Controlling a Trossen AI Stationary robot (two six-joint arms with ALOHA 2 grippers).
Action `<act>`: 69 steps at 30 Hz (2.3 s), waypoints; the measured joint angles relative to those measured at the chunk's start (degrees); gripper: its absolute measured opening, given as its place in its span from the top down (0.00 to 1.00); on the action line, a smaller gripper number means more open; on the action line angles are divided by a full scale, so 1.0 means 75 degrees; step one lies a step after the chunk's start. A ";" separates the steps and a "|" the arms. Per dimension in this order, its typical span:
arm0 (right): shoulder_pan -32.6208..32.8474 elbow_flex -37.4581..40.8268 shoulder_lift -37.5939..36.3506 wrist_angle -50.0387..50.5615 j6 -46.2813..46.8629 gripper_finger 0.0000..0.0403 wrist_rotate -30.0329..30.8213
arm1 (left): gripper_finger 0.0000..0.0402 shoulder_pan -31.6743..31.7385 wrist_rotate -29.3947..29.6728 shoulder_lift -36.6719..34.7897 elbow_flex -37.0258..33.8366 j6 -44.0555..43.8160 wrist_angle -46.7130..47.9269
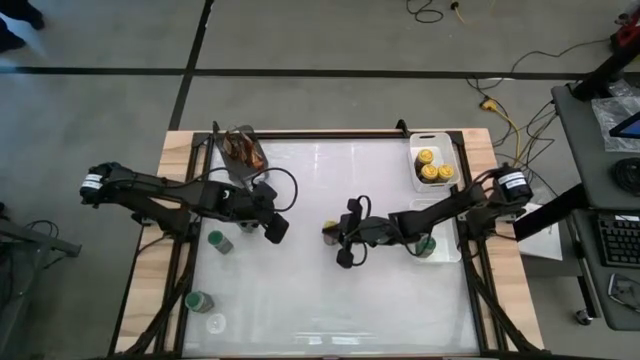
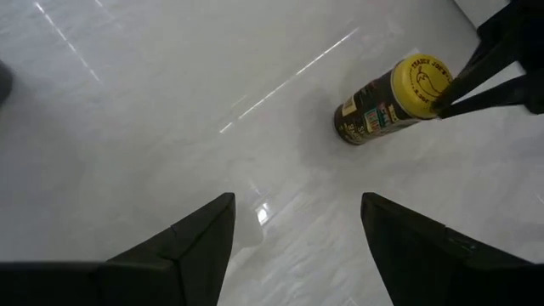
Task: Sort spices by type
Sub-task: Put the yellow seasoning bottle into the top white bin
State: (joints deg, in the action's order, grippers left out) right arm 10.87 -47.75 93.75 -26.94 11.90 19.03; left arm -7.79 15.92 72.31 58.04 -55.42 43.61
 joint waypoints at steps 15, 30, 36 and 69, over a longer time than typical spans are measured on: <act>-0.0052 -0.0006 0.0218 0.0098 0.0124 0.97 0.0025 | 0.40 0.0000 0.0000 -0.0002 0.0000 0.0038 -0.0004; -0.0050 0.0015 -0.1049 0.1182 0.0130 0.96 -0.0017 | 0.40 -0.0001 0.0033 -0.0002 0.0000 0.0328 -0.0006; -0.0037 -0.0766 -0.1449 0.4140 0.0631 0.80 -0.0011 | 0.40 0.0000 0.0190 -0.0002 0.0000 0.0956 -0.0026; -0.0483 -0.3098 0.0618 0.6788 0.2437 0.20 -0.0009 | 0.40 0.0012 0.0428 0.0007 -0.0149 0.1929 -0.0107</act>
State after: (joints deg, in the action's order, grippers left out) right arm 7.25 -70.98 98.39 23.97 30.17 18.96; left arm -7.70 19.14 72.36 56.93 -40.95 42.81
